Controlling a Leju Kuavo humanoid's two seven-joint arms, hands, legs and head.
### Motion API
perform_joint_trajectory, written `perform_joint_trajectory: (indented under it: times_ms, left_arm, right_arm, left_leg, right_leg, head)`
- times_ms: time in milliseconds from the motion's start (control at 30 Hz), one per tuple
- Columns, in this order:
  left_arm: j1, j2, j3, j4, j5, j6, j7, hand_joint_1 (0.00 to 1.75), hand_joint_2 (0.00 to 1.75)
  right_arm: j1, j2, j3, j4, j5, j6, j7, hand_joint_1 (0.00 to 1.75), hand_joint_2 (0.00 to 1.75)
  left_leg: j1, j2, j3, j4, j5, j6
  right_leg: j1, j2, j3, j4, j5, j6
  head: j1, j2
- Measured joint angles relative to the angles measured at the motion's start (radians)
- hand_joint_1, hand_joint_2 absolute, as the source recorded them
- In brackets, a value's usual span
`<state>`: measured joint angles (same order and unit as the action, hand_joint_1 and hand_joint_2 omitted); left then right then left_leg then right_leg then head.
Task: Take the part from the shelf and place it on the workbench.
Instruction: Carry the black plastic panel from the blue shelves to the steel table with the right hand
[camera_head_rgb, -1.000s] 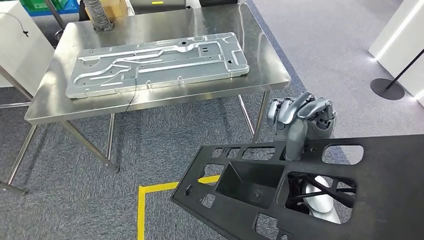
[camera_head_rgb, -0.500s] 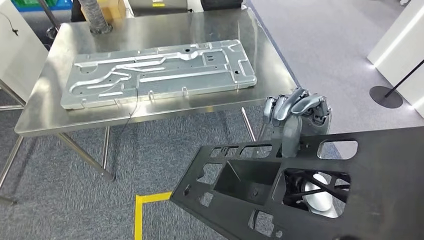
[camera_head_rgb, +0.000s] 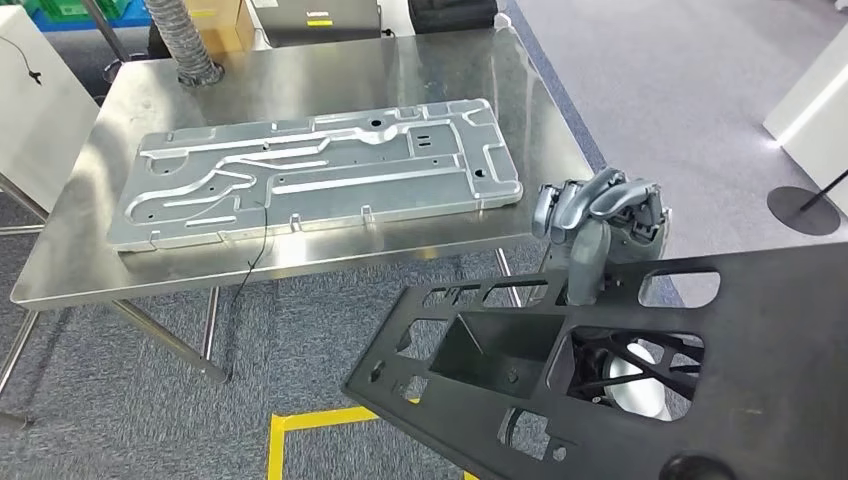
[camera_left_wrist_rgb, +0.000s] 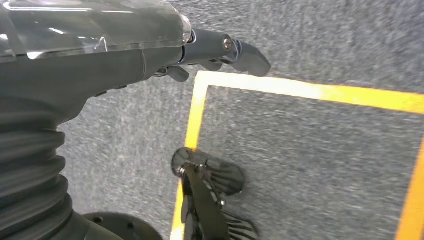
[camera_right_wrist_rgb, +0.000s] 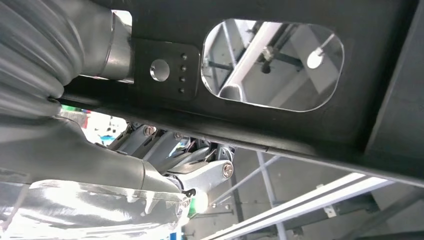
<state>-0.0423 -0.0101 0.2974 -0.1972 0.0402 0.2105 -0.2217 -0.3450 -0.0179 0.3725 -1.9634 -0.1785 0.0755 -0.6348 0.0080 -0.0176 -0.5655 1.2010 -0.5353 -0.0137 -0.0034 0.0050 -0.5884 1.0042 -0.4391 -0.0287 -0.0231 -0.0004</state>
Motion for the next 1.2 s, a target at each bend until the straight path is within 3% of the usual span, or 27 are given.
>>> perform_joint_trajectory:
  times_ms: [67,100,133,167,267,300,367,433,500,567,633,667,700,767,800,833,900,967,1033,1100,1133,1167,1200]
  left_arm:
    - [0.001,0.0,0.0,0.0,0.0,0.0,0.0,0.0,1.75]
    - [0.004,0.0,0.0,0.0,-0.001,0.0,0.0,0.0,1.75]
    - [0.006,0.0,0.0,0.0,-0.001,0.0,0.0,0.0,1.75]
    - [0.008,0.0,0.0,0.0,-0.002,0.0,0.0,0.0,1.75]
    - [0.014,0.001,0.0,0.001,-0.006,0.001,0.001,0.0,1.75]
    - [0.015,0.001,0.0,0.001,-0.007,0.002,0.002,0.0,1.75]
    - [0.012,0.002,0.001,0.002,-0.01,0.003,0.002,0.0,1.75]
    - [0.011,0.002,0.002,0.002,-0.011,0.003,0.001,0.0,1.75]
    - [0.009,0.002,0.005,0.002,-0.011,0.002,-0.002,0.0,1.75]
    - [0.008,0.003,0.009,0.002,-0.012,0.0,-0.006,0.0,1.75]
    - [0.009,0.003,0.012,0.002,-0.012,-0.003,-0.008,0.0,1.75]
    - [0.01,0.003,0.014,0.002,-0.013,-0.003,-0.008,0.0,1.75]
    - [0.01,0.003,0.016,0.002,-0.013,-0.003,-0.008,0.0,1.75]
    - [0.01,0.0,0.018,0.003,-0.014,-0.004,-0.008,0.0,1.75]
    - [0.008,-0.001,0.019,0.003,-0.015,-0.004,-0.008,0.0,1.75]
    - [0.008,-0.002,0.021,0.004,-0.017,-0.005,-0.009,0.0,1.75]
    - [0.005,-0.001,0.023,0.004,-0.02,-0.005,-0.009,0.0,1.75]
    - [0.003,-0.002,0.025,0.004,-0.022,-0.005,-0.009,0.0,1.75]
    - [0.002,-0.002,0.025,0.003,-0.024,-0.005,-0.01,0.0,1.75]
    - [0.003,-0.001,0.026,0.003,-0.027,-0.004,-0.01,0.0,1.75]
    - [0.005,0.0,0.026,0.003,-0.029,-0.004,-0.01,0.0,1.75]
    - [0.006,0.0,0.026,0.003,-0.031,-0.004,-0.009,0.0,1.75]
    - [0.006,0.0,0.026,0.003,-0.032,-0.005,-0.01,0.0,1.75]
  right_arm:
    - [0.0,0.0,0.0,0.001,0.0,0.0,0.0,1.75,1.75]
    - [0.0,0.0,0.0,0.002,-0.001,0.0,0.0,1.75,1.75]
    - [0.0,0.0,0.0,0.003,-0.002,0.0,0.0,1.75,1.75]
    - [-0.001,0.0,0.0,0.003,-0.003,0.001,-0.001,1.75,1.75]
    - [-0.011,-0.001,0.0,0.002,-0.001,0.004,-0.01,1.75,1.75]
    - [-0.021,-0.001,0.0,-0.002,0.003,0.004,-0.011,1.75,1.75]
    - [-0.052,-0.002,-0.001,-0.017,0.015,-0.001,-0.004,1.75,1.75]
    - [-0.103,-0.002,-0.004,-0.037,0.03,-0.01,0.021,1.75,1.75]
    - [-0.166,-0.002,-0.008,-0.059,0.041,-0.021,0.062,1.75,1.75]
    - [-0.225,-0.002,-0.013,-0.076,0.048,-0.034,0.103,1.75,1.75]
    - [-0.269,-0.002,-0.018,-0.087,0.053,-0.044,0.132,1.75,1.75]
    - [-0.286,-0.002,-0.021,-0.091,0.053,-0.047,0.141,1.75,1.75]
    - [-0.297,-0.002,-0.024,-0.094,0.052,-0.049,0.145,1.75,1.75]
    - [-0.309,-0.007,-0.033,-0.096,0.044,-0.052,0.146,1.75,1.75]
    - [-0.311,-0.01,-0.037,-0.096,0.038,-0.053,0.143,1.75,1.75]
    - [-0.312,-0.013,-0.04,-0.097,0.033,-0.053,0.138,1.75,1.75]
    - [-0.316,-0.018,-0.046,-0.098,0.026,-0.054,0.129,1.75,1.75]
    - [-0.318,-0.021,-0.05,-0.096,0.02,-0.055,0.123,1.75,1.75]
    - [-0.318,-0.025,-0.052,-0.091,0.016,-0.058,0.122,1.75,1.75]
    - [-0.316,-0.027,-0.054,-0.084,0.015,-0.063,0.121,1.75,1.75]
    - [-0.315,-0.029,-0.056,-0.079,0.014,-0.067,0.12,1.75,1.75]
    - [-0.314,-0.03,-0.058,-0.074,0.014,-0.071,0.12,1.75,1.75]
    - [-0.313,-0.031,-0.061,-0.068,0.014,-0.076,0.119,1.75,1.75]
  left_leg:
    - [0.003,0.003,-0.081,0.085,-0.061,-0.009]
    - [0.004,0.004,-0.109,0.094,-0.09,-0.011]
    - [0.004,0.005,-0.123,0.076,-0.098,-0.011]
    - [0.005,0.007,-0.127,0.034,-0.078,-0.01]
    - [0.0,0.015,-0.114,-0.134,0.108,0.003]
    - [-0.003,0.016,-0.111,-0.162,0.15,0.009]
    - [-0.006,0.014,-0.101,-0.173,0.155,0.021]
    - [-0.005,0.012,-0.083,-0.185,0.148,0.034]
    - [-0.005,0.011,-0.064,-0.191,0.135,0.044]
    - [-0.007,0.009,-0.042,-0.192,0.115,0.048]
    - [-0.009,0.005,-0.011,-0.192,0.09,0.049]
    - [-0.009,0.003,0.008,-0.192,0.077,0.048]
    - [-0.01,0.001,0.025,-0.193,0.063,0.048]
    - [-0.012,-0.003,0.054,-0.19,0.037,0.042]
    - [-0.013,-0.004,0.063,-0.191,0.024,0.037]
    - [-0.014,-0.005,0.072,-0.188,0.017,0.031]
    - [-0.013,-0.005,0.081,-0.176,0.013,0.022]
    - [-0.012,-0.001,0.056,-0.112,0.015,0.013]
    - [-0.007,0.003,-0.019,0.005,-0.018,0.003]
    - [-0.001,0.005,-0.098,0.095,-0.075,-0.007]
    - [0.002,0.005,-0.121,0.101,-0.087,-0.011]
    - [0.004,0.007,-0.131,0.079,-0.076,-0.014]
    - [0.006,0.008,-0.127,0.03,-0.038,-0.015]
  right_leg:
    - [0.0,0.0,0.024,-0.001,-0.022,-0.001]
    - [-0.001,0.0,0.039,-0.001,-0.035,0.0]
    - [-0.001,0.001,0.056,-0.001,-0.049,0.001]
    - [-0.002,0.001,0.074,-0.001,-0.063,0.003]
    - [0.0,0.0,0.118,-0.001,-0.105,0.015]
    - [0.0,0.001,0.126,-0.003,-0.114,0.021]
    - [0.001,0.002,0.132,0.002,-0.114,0.036]
    - [-0.002,0.001,0.105,0.061,-0.098,0.046]
    - [-0.004,0.0,0.031,0.175,-0.107,0.051]
    - [-0.004,0.0,-0.051,0.271,-0.169,0.052]
    - [-0.003,0.0,-0.095,0.28,-0.218,0.051]
    - [-0.003,0.0,-0.099,0.245,-0.207,0.05]
    - [-0.002,0.0,-0.096,0.19,-0.162,0.047]
    - [0.002,0.0,-0.091,0.076,-0.029,0.038]
    - [0.006,0.001,-0.088,0.043,0.021,0.032]
    - [0.008,0.002,-0.084,0.025,0.044,0.026]
    - [0.008,0.004,-0.062,0.016,0.04,0.015]
    - [0.004,0.004,-0.036,0.007,0.027,0.004]
    - [0.001,0.003,-0.012,0.003,0.011,-0.002]
    - [0.0,0.004,0.009,0.004,-0.008,-0.002]
    - [-0.001,0.005,0.021,0.004,-0.019,-0.001]
    - [-0.003,0.006,0.035,0.004,-0.03,0.002]
    - [-0.004,0.007,0.049,0.005,-0.042,0.005]
  head:
    - [0.0,0.0]
    - [0.0,0.0]
    - [0.0,0.0]
    - [0.0,0.0]
    - [0.0,0.0]
    - [0.0,0.0]
    - [0.0,0.0]
    - [0.0,0.0]
    - [0.0,0.0]
    - [0.0,0.0]
    - [0.0,0.0]
    - [0.0,0.0]
    - [0.0,0.0]
    - [0.0,0.0]
    - [0.001,0.0]
    - [0.001,0.0]
    - [0.001,0.0]
    - [0.001,0.0]
    - [0.001,0.0]
    - [0.001,0.0]
    - [0.001,0.0]
    - [0.001,0.0]
    - [0.001,0.0]
